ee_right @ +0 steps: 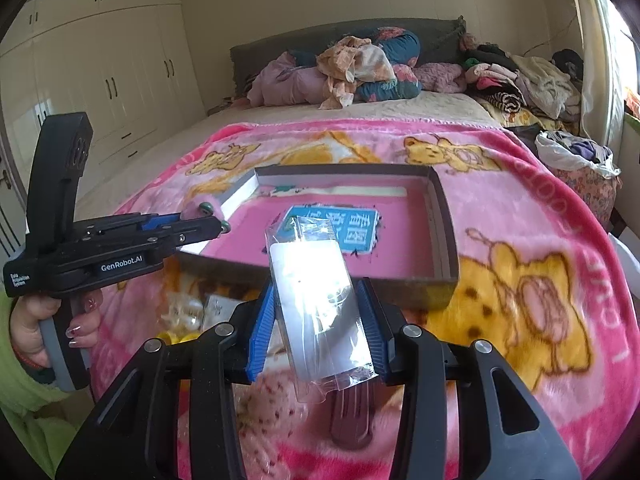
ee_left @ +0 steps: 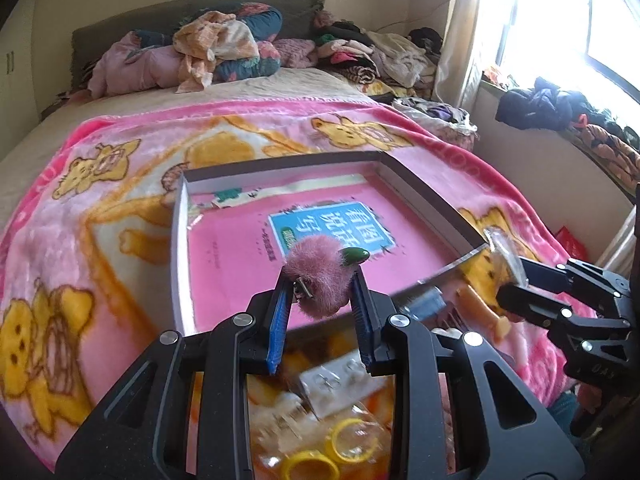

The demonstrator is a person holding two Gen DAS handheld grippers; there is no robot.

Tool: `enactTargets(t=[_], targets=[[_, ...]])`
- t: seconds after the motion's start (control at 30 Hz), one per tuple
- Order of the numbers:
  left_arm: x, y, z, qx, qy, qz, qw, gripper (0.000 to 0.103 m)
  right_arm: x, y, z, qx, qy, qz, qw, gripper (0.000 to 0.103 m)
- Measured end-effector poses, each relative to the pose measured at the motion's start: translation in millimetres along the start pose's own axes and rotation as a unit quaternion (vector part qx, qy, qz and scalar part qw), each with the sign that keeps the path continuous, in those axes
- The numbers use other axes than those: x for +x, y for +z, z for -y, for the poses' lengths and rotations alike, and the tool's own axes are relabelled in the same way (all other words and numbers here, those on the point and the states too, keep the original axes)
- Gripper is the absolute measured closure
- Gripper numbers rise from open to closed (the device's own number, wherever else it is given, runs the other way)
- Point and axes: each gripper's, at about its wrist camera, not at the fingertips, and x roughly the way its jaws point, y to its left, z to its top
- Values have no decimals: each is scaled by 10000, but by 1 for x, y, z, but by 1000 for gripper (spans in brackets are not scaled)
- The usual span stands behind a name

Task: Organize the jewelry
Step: 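Lower both held items into the box and open both tools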

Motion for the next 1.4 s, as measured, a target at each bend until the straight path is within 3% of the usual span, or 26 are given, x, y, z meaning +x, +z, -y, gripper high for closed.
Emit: enactTargets(t=[0.53, 1.27, 1.4], targets=[[51, 19, -31, -158, 241, -188, 9994, 82, 56, 38, 34, 243, -275, -205, 9991, 64], [90, 13, -31, -118, 109, -546, 9984, 81, 111, 35, 65, 437, -795, -675, 9936, 62], [91, 13, -30, -133, 109, -536, 9984, 81, 108, 34, 66, 508, -766, -628, 9938, 54]])
